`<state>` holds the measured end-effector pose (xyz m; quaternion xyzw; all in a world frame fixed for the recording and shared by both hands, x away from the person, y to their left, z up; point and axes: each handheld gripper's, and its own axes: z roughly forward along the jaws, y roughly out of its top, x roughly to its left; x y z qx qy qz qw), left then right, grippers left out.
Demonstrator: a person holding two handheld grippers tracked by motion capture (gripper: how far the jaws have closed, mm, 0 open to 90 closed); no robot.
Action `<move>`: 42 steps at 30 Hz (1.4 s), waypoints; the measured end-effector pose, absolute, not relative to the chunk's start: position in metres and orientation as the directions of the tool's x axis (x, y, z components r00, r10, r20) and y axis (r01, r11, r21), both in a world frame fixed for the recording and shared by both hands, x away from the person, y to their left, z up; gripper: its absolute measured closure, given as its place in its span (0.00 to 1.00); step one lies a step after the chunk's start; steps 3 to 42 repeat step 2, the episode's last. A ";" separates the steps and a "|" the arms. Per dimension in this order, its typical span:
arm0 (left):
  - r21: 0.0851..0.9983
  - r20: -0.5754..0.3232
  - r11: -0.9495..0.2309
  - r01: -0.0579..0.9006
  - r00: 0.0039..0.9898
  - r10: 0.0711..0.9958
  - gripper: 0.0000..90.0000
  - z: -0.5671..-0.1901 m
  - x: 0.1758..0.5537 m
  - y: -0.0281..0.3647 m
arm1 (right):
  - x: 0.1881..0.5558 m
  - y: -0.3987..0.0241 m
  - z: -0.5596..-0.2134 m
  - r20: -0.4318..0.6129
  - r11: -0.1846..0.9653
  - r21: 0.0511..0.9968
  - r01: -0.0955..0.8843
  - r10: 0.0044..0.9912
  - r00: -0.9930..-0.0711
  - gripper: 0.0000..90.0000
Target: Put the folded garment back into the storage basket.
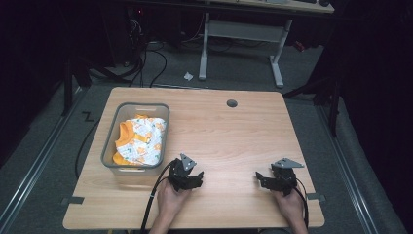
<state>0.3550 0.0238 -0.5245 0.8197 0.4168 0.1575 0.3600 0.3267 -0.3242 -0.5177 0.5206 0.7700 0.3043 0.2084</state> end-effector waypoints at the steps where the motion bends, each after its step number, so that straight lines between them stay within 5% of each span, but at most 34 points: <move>1: 0.720 -0.043 -0.391 0.573 0.600 0.799 0.30 -0.524 0.354 0.024 | 0.327 -0.324 -0.518 -0.004 0.273 0.686 0.675 0.929 -0.371 0.28; 42: 0.720 -0.043 -0.391 0.573 0.600 0.799 0.30 -0.524 0.354 0.024 | 0.327 -0.324 -0.518 -0.004 0.272 0.686 0.675 0.929 -0.371 0.28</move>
